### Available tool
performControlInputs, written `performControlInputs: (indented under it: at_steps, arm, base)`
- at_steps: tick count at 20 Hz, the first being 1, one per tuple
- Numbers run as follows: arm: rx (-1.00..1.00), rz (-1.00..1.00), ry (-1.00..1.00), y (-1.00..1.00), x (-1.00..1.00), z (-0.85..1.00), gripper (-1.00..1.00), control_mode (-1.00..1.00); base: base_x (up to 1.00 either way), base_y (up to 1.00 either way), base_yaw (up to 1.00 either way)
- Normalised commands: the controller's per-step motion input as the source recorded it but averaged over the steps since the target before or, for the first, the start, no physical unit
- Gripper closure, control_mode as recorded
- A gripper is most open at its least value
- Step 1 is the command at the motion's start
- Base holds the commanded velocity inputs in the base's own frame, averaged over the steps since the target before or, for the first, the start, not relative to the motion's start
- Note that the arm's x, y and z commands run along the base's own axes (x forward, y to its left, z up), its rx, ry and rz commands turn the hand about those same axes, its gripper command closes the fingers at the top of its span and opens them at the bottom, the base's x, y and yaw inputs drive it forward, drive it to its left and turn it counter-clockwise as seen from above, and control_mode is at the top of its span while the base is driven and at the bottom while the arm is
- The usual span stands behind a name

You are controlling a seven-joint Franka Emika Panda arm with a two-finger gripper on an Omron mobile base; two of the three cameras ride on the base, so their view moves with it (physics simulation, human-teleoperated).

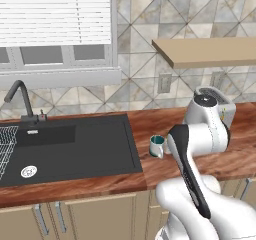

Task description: Pick the mug and place it in the sink. Pick the bowl and place it in the open cabinet and then close the cabinet.

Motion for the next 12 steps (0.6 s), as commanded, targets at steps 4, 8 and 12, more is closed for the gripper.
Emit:
performControlInputs:
  at_steps: [4, 8, 12]
  arm:
    - [0.0, 0.0, 0.0, 0.02, 0.28, -0.26, -1.0, -1.0]
    - [0.0, 0.0, 0.0, 0.06, 0.32, -0.26, -1.0, -1.0]
    - [0.0, 0.0, 0.0, 0.04, 0.37, -0.26, -1.0, -1.0]
  base:
    - [0.0, 0.0, 0.0]
    - [0.0, 0.0, 0.0]
    - [0.0, 0.0, 0.0]
